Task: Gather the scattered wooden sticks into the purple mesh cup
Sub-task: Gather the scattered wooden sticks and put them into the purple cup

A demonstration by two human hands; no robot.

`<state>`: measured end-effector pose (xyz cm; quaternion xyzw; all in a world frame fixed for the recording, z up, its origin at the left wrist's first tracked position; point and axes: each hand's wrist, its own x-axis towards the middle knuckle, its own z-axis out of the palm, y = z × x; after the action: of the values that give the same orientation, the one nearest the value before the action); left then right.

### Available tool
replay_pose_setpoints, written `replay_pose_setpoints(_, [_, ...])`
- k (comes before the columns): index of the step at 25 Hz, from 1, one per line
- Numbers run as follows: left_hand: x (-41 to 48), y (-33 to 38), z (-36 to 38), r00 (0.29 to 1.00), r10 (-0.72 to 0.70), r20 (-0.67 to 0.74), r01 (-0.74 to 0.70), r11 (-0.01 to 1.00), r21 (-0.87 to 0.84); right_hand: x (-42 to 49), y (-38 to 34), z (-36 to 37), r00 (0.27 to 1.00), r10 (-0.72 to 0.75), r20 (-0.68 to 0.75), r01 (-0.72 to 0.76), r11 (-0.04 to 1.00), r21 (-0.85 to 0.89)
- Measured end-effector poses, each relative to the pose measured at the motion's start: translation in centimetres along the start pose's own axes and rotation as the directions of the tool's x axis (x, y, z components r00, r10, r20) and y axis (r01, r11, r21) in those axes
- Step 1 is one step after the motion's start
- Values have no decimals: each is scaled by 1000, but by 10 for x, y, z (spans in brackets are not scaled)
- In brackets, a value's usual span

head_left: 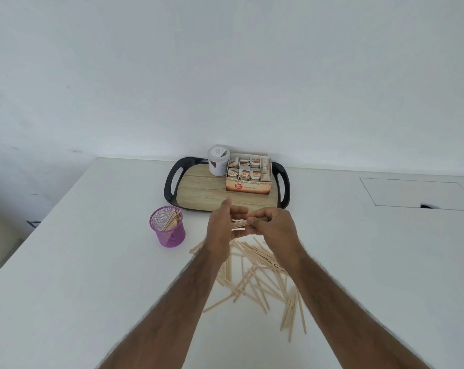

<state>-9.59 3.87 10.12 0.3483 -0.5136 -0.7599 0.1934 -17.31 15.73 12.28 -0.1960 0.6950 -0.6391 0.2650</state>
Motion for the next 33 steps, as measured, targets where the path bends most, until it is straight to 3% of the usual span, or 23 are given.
replay_pose_setpoints(3, [0, -1, 0, 996, 48, -80, -29, 972, 232, -2, 2, 9, 998, -35, -43, 34, 999, -24])
replay_pose_setpoints(5, [1, -5, -7, 987, 96, -125, -48, 937, 347, -3, 3, 10, 999, -34, 4, 34, 997, -62])
replay_pose_setpoints(8, [-4, -13, -19, 985, 143, -92, -97, 916, 388, -7, 3, 3, 994, 9, 107, -8, 1000, -12])
replay_pose_setpoints(11, [-9, -22, -34, 974, 154, -167, -74, 911, 406, -10, 7, -2, 988, 43, 151, -42, 999, -8])
replay_pose_setpoints(17, [-14, -44, -60, 956, 202, -211, -113, 922, 370, -9, 20, 22, 994, 61, 93, -51, 993, -107])
replay_pose_setpoints(19, [-20, -58, -79, 930, 278, -241, -153, 888, 434, -5, 19, 26, 996, 53, 76, -40, 986, -164])
replay_pose_setpoints(21, [-25, -78, -107, 905, 380, -193, -160, 723, 672, 1, 13, 30, 998, 26, 58, -12, 976, -215])
replay_pose_setpoints(23, [-29, -101, -136, 904, 418, -88, -121, 448, 886, 9, 3, 40, 997, -30, 67, 47, 962, -269])
replay_pose_setpoints(26, [-30, -127, -161, 946, 324, 0, -68, 198, 978, 24, -14, 70, 984, -143, 110, 173, 921, -348])
replay_pose_setpoints(29, [-33, -135, -166, 955, 293, 45, -75, 91, 993, 40, -23, 113, 939, -271, 212, 340, 822, -457])
replay_pose_setpoints(33, [-32, -134, -165, 955, 293, 46, -70, 71, 995, 58, -15, 164, 834, -353, 423, 551, 540, -636])
